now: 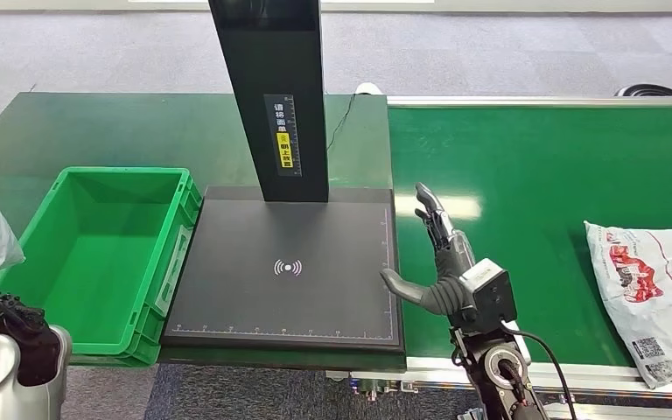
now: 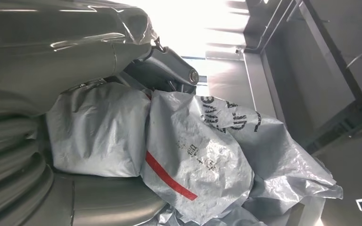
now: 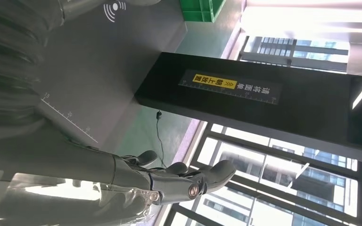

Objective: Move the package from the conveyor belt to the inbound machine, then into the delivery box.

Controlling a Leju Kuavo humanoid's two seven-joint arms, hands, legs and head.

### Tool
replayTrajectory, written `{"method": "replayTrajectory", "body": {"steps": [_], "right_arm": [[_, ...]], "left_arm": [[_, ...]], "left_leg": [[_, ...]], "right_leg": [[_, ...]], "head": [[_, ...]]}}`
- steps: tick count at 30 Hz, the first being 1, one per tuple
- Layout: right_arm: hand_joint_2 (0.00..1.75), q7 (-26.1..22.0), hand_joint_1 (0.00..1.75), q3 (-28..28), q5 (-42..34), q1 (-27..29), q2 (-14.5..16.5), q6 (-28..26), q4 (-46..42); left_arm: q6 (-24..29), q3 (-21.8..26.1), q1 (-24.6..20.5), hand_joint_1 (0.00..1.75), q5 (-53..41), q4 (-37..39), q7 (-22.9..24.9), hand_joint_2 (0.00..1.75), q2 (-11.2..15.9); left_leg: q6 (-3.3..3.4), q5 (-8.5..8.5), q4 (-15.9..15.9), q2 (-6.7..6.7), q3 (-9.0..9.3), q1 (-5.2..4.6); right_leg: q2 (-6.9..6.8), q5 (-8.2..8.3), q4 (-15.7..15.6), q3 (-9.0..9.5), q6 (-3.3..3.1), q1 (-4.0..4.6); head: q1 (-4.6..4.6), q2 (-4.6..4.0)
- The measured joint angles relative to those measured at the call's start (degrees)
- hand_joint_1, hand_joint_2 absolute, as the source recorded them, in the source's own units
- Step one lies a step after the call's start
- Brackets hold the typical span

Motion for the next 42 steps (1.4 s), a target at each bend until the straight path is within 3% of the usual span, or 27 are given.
{"method": "replayTrajectory", "body": {"steps": [2, 6, 10, 15, 19, 22, 23, 26, 31, 42], "right_arm": [[1.75, 0.0, 0.0, 0.0, 0.1, 0.0, 0.1, 0.0, 0.0], [1.75, 0.1, 0.0, -0.3, 0.8, 0.0, 0.5, 0.4, -0.3], [1.75, 0.6, 0.0, -0.7, 1.1, 0.0, 0.7, 1.3, -0.6], [1.75, 1.4, 0.0, -0.9, 0.4, -0.9, 0.7, 2.3, -0.8], [1.75, 1.7, 0.0, -0.8, -0.3, -2.3, 0.7, 2.5, -0.4], [1.75, 1.8, 0.0, -0.7, -0.6, -3.2, 0.7, 2.8, 0.2], [1.75, 1.8, 0.0, -0.6, -0.7, -3.5, 0.7, 2.8, 0.4], [1.75, 1.8, 0.0, -0.5, -1.1, -4.2, 0.6, 2.8, 1.1], [1.75, 2.0, 0.0, -0.3, -1.9, -5.0, 0.4, 2.7, 2.0], [1.75, 1.7, 0.0, 0.5, -2.4, -5.1, -0.3, 1.6, 3.4]], "left_arm": [[0.0, 0.1, -0.2, 1.5, -1.6, 0.7, 1.5, 1.75, 0.2], [-2.7, -1.1, -1.8, 1.59, -7.6, 6.1, 9.0, 1.75, 1.1], [-6.8, -3.3, -3.9, 1.54, -9.5, 15.8, 13.7, 1.75, 2.1], [-8.0, -6.0, -7.0, 1.43, -13.0, 30.1, 18.0, 1.75, 4.4], [-8.5, -7.9, -10.7, 1.15, -15.1, 40.6, 19.7, 1.75, 5.8], [-8.5, -8.6, -14.1, 0.38, -15.5, 46.8, 20.0, 1.75, 6.6], [-8.4, -8.8, -15.0, 0.05, -15.5, 48.5, 20.0, 1.75, 6.8], [-8.3, -9.2, -16.9, 0.0, -14.8, 52.1, 20.0, 1.75, 7.4], [-9.3, -9.1, -17.4, 0.0, -9.3, 52.8, 18.0, 1.75, 8.4], [-11.8, -8.6, -10.5, 0.0, 1.4, 35.0, 16.2, 1.75, 8.3]], "left_leg": [[0.0, 0.0, 0.0, -0.01, 0.0, 0.0], [0.0, 0.0, 0.0, -0.02, -0.01, 0.0], [0.0, 0.02, 0.0, 0.0, 0.0, 0.0], [0.0, 0.04, 0.0, 0.03, 0.0, 0.0], [0.0, 0.03, 0.0, -0.12, 0.08, -0.04], [0.0, 0.02, -0.1, -0.23, 0.27, -0.05], [-0.01, 0.02, -0.1, -0.22, 0.33, -0.05], [-0.04, 0.05, -0.1, -0.18, 0.49, -0.03], [-0.11, 0.18, -0.1, -0.13, 0.64, 0.02], [-0.1, 0.18, 0.0, -0.14, 0.03, 0.01]], "right_leg": [[0.0, 0.0, 0.0, -0.02, 0.0, 0.0], [-0.01, 0.0, 0.0, -0.03, 0.0, 0.0], [0.0, 0.01, 0.0, -0.01, 0.0, 0.0], [0.03, 0.03, 0.0, -0.02, -0.01, 0.0], [-0.08, 0.0, 0.0, 0.13, 0.0, -0.05], [-0.15, -0.02, 0.0, 0.39, 0.0, -0.07], [-0.14, -0.02, 0.0, 0.46, 0.0, -0.07], [-0.13, 0.0, 0.0, 0.61, -0.03, -0.05], [-0.1, 0.07, 0.0, 0.65, -0.12, 0.02], [-0.1, 0.09, 0.0, 0.09, -0.11, 0.02]], "head": [[-0.01, 0.0], [0.0, 0.0], [-0.01, 0.0], [-0.01, 0.0], [-0.01, 0.0], [-0.01, 0.0], [-0.02, 0.0], [-0.01, 0.0], [-0.02, 0.0], [0.01, 0.0]]}}
